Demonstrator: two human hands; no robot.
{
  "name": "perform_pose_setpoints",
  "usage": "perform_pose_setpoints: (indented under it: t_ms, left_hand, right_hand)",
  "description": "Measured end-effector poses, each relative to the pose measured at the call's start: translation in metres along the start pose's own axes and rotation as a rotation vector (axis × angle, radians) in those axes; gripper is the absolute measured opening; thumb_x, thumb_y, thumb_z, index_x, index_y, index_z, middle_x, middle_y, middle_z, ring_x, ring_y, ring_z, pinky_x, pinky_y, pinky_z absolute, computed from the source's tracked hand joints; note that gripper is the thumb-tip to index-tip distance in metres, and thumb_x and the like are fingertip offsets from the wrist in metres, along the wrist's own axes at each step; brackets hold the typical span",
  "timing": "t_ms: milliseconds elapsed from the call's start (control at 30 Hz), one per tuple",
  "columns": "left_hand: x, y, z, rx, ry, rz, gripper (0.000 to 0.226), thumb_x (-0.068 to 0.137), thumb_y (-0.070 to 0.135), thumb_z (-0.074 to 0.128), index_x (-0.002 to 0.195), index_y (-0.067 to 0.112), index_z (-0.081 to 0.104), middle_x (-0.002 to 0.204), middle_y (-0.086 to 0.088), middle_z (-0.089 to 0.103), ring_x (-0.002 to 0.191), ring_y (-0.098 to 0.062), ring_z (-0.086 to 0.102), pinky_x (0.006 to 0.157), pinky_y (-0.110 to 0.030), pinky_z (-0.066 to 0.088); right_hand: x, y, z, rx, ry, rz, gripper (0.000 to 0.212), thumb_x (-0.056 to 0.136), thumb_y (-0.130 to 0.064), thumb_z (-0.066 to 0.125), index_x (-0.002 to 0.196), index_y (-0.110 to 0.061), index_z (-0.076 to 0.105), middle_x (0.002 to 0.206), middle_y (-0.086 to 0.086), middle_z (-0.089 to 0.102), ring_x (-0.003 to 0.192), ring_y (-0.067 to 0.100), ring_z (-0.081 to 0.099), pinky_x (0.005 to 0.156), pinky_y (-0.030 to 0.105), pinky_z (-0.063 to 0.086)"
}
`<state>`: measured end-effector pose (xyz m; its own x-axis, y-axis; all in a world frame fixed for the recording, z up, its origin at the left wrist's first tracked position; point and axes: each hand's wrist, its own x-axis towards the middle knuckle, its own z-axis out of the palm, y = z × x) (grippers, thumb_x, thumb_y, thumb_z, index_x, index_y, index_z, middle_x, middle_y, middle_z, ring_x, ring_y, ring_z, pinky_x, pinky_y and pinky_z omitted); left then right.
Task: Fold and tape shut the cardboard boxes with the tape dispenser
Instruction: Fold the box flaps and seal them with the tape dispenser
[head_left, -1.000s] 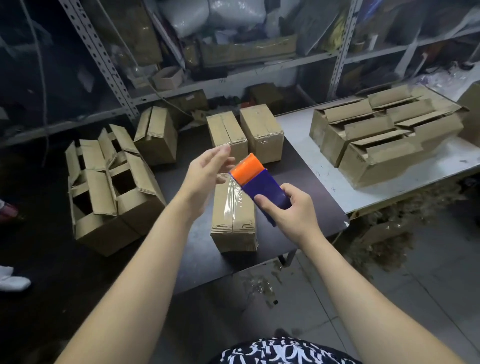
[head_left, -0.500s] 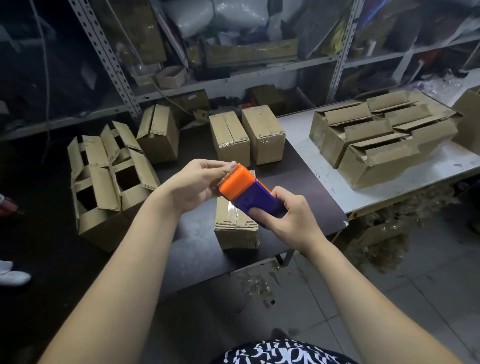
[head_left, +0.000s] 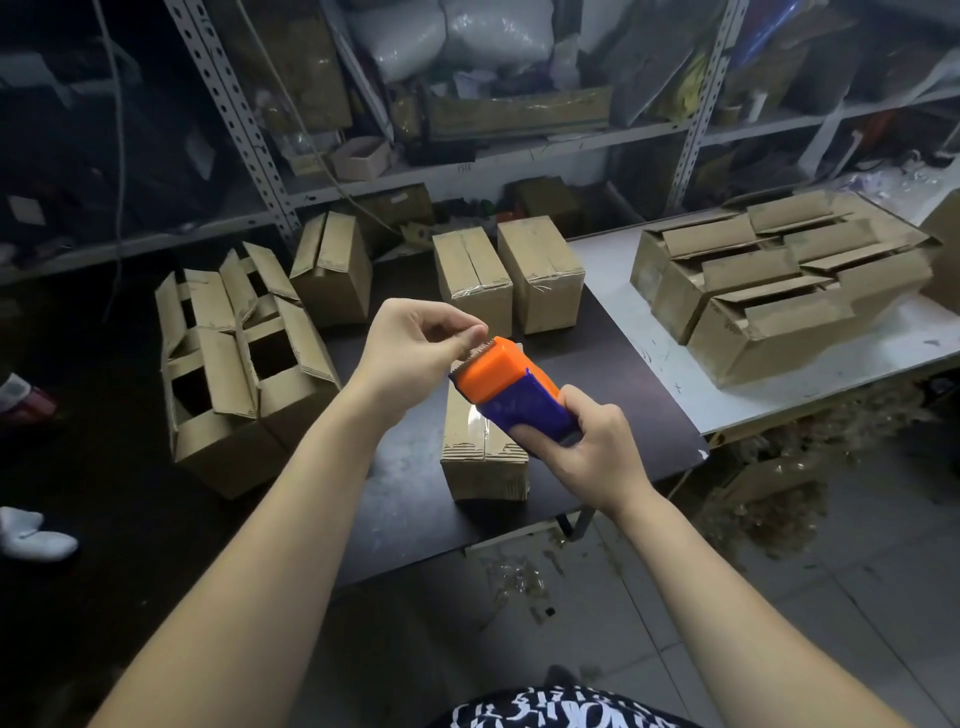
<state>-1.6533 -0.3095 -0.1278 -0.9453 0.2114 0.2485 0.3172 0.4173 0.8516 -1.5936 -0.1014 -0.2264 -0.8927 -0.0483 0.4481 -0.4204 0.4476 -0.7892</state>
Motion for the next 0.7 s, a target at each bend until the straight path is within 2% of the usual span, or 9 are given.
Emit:
perform_pose_setpoints:
  t_ms: [67,133,200,300,367,500,600,700]
  left_hand:
    - [0.002,0.005,-0.002,0.001,0.064,0.033,0.003,0.091,0.014,0.079,0.093,0.017,0.080,0.081,0.005,0.076,0.077,-0.005,0.070,0.068,-0.016,0.052]
    - [0.009,0.008,-0.021,-0.032,0.224,0.032,0.010,0.091,0.013,0.079,0.089,0.023,0.079,0.079,0.010,0.075,0.074,-0.002,0.069,0.069,-0.017,0.052]
    - [0.017,0.011,-0.048,-0.031,0.272,0.044,0.011,0.090,0.015,0.080,0.089,0.026,0.080,0.077,0.010,0.075,0.074,-0.008,0.071,0.070,-0.024,0.056]
    - [0.019,0.014,-0.063,0.048,0.220,0.078,0.007,0.089,0.017,0.081,0.093,0.023,0.081,0.080,0.004,0.077,0.075,-0.018,0.074,0.075,-0.034,0.062]
    - [0.019,0.013,-0.059,0.057,0.225,0.088,0.007,0.089,0.017,0.081,0.094,0.022,0.082,0.081,0.003,0.077,0.076,-0.018,0.073,0.076,-0.036,0.062]
    - [0.016,0.014,-0.051,0.083,0.193,0.141,0.006,0.091,0.014,0.079,0.096,0.015,0.081,0.080,0.004,0.075,0.071,-0.009,0.068,0.070,-0.024,0.055]
    - [0.010,0.021,-0.039,0.183,0.099,0.312,0.006,0.090,0.009,0.078,0.096,0.008,0.081,0.081,0.005,0.071,0.072,-0.002,0.063,0.069,-0.016,0.047]
    - [0.001,0.023,-0.012,0.228,-0.037,0.482,0.006,0.089,0.004,0.078,0.094,0.005,0.080,0.080,0.006,0.063,0.072,-0.005,0.059,0.066,-0.014,0.042]
  right_hand:
    - [-0.003,0.010,0.000,-0.019,0.001,0.025,0.039,0.085,-0.059,0.076,0.081,-0.025,0.056,0.066,-0.005,0.061,0.057,0.020,0.056,0.053,0.034,0.046]
    - [-0.015,0.024,-0.005,-0.055,0.005,0.087,0.034,0.084,-0.058,0.077,0.078,-0.035,0.052,0.062,-0.007,0.060,0.055,0.016,0.054,0.053,0.025,0.040]
    - [-0.031,0.040,-0.012,-0.097,0.008,0.187,0.038,0.082,-0.060,0.078,0.073,-0.034,0.051,0.058,-0.007,0.059,0.054,0.014,0.051,0.053,0.022,0.036]
    - [-0.042,0.053,-0.014,-0.099,-0.040,0.295,0.036,0.079,-0.065,0.070,0.078,-0.030,0.058,0.064,-0.005,0.066,0.058,0.015,0.057,0.056,0.029,0.043]
    - [-0.041,0.052,-0.010,-0.093,-0.074,0.320,0.036,0.083,-0.063,0.071,0.085,-0.028,0.062,0.068,-0.005,0.069,0.063,0.016,0.063,0.059,0.032,0.049]
    - [-0.041,0.049,-0.010,-0.111,-0.087,0.375,0.027,0.089,-0.049,0.075,0.093,-0.025,0.066,0.071,-0.009,0.071,0.065,0.008,0.064,0.059,0.021,0.046]
    - [-0.036,0.047,-0.011,-0.191,-0.045,0.457,0.031,0.091,-0.054,0.071,0.081,-0.027,0.060,0.066,-0.010,0.067,0.064,0.010,0.062,0.060,0.029,0.045]
    - [-0.023,0.040,-0.005,-0.202,0.013,0.576,0.041,0.092,-0.062,0.064,0.083,-0.023,0.062,0.066,-0.007,0.070,0.063,0.014,0.068,0.066,0.035,0.053]
